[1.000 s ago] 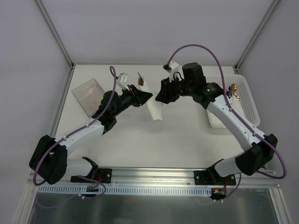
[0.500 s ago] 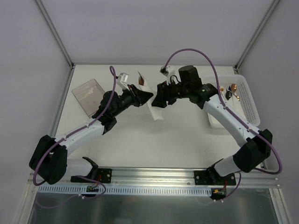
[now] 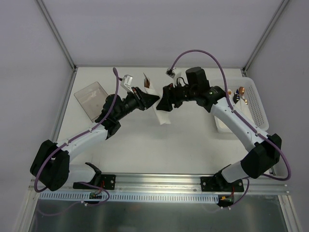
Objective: Place the utensils on the paper napkin and roll it up
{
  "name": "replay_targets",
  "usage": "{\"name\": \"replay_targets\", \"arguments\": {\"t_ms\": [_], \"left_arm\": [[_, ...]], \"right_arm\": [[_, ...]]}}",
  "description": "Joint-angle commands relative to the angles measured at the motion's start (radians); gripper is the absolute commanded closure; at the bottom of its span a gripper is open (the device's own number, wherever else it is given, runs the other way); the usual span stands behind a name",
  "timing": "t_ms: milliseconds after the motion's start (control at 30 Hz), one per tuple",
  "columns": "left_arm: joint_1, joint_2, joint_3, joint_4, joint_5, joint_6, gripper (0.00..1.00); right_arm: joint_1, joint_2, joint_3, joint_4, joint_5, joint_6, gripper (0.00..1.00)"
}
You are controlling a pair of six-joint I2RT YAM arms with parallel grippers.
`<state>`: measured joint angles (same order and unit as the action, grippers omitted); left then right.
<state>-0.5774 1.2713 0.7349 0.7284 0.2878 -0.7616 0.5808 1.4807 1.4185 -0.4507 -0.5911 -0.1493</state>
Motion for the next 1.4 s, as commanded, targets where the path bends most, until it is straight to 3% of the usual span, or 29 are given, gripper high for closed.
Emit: {"name": "replay_targets", "arguments": {"t_ms": [0,433,667,933,1067,1133,1233,1367], "left_arm": [[-0.013,-0.041,0.032,0.135,0.053,-0.039,1.0],[-0.013,0.023,0.038,0.235,0.132,-0.108,1.0],[-0.012,0.022,0.027,0.249,0.111,-0.108,1.0],[-0.012,0.037,0.032,0.282,0.102,-0.117,1.0],[-0.012,0.037,0.024,0.287,0.091,-0.111,1.0],[-0.012,0.034,0.02,0.284,0.08,-0.107,1.0],[-0.012,0.025,0.015,0.255,0.065,-0.097,0.86],[-0.004,-0.01,0.03,0.157,0.048,-0.045,0.58]], "right_arm": [[-0.015,-0.01,-0.003,0.033,-0.033,-0.015,0.32],[-0.041,-0.002,-0.023,0.144,-0.237,0.073,0.36],[-0.068,-0.003,-0.07,0.236,-0.395,0.145,0.66],[-0.081,0.027,-0.092,0.259,-0.495,0.23,0.75],[-0.101,0.038,-0.122,0.365,-0.549,0.316,0.99],[-0.11,0.038,-0.13,0.388,-0.567,0.342,1.0],[-0.139,0.033,-0.15,0.443,-0.585,0.389,1.0],[-0.196,0.007,-0.155,0.44,-0.595,0.378,1.0]]}}
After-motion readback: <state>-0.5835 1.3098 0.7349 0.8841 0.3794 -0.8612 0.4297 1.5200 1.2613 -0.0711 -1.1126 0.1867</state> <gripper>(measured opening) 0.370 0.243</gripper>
